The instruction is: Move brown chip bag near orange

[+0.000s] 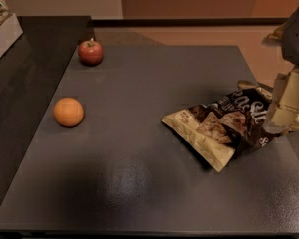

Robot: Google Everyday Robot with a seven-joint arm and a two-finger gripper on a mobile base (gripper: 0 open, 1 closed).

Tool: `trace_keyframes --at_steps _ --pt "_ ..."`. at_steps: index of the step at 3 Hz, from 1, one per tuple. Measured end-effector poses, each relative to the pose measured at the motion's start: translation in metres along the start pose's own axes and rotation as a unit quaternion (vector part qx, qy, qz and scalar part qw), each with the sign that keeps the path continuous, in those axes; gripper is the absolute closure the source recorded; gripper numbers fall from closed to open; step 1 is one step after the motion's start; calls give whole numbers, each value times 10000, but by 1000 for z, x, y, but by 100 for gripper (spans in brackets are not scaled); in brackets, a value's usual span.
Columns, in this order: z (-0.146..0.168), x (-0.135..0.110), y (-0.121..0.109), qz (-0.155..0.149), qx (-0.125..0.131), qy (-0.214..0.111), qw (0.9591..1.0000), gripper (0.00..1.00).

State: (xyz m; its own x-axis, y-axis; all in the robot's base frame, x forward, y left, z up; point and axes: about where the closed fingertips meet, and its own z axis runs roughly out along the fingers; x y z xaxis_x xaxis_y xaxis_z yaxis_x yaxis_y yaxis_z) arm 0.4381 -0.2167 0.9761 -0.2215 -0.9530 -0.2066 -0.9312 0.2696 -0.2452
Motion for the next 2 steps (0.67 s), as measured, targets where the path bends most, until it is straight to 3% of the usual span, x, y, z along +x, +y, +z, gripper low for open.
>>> trace_keyframes --at_steps 2 --pt "2 -6 1 -109 -26 -6 9999 0"
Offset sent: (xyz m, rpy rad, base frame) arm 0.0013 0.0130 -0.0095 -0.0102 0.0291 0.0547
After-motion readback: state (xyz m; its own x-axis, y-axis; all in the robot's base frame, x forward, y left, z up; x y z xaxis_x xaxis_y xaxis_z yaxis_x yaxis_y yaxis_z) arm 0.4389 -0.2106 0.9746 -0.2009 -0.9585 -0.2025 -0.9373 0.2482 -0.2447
